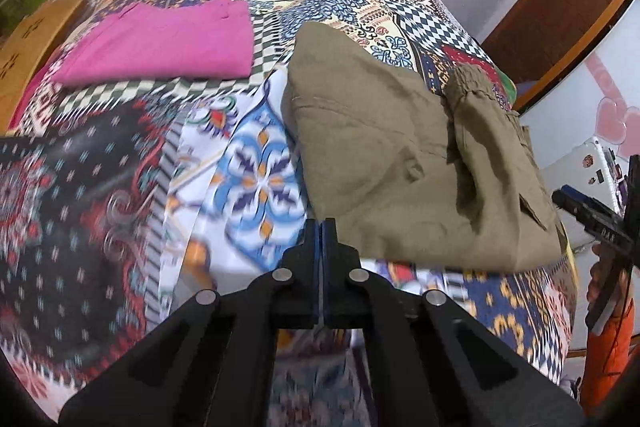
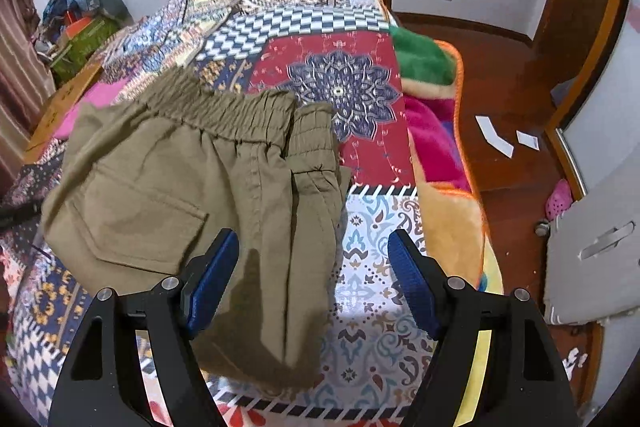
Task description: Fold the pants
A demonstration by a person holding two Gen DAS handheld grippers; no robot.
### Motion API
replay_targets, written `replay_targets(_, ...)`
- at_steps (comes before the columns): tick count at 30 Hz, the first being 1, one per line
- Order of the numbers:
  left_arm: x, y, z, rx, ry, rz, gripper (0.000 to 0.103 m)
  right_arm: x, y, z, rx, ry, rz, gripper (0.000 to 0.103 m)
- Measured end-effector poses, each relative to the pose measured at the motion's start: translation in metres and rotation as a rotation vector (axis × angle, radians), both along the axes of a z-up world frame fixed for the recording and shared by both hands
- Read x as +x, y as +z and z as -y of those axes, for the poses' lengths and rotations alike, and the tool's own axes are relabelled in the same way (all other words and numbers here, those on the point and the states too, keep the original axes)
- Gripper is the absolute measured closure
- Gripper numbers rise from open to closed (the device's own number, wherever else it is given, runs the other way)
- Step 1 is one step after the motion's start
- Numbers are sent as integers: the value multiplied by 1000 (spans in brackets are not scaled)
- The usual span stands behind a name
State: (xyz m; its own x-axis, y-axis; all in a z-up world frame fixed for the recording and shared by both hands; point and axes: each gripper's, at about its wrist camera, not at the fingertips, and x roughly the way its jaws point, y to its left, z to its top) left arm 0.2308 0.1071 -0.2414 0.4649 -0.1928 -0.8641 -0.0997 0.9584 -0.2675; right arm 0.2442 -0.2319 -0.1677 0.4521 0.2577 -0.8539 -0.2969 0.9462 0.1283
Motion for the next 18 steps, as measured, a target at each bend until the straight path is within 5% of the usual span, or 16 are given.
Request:
replay_targets(7,-37,1,-16,2,37,-34,103,-8,12,-7,31,17,15,30)
replay_targets(13,-18,39,-4,71,-20,43,96,-15,22,-9,33,19,41,28)
replay_targets(18,23,51,19,85,-69,104,29,-13,16,-5,39,3,10,28)
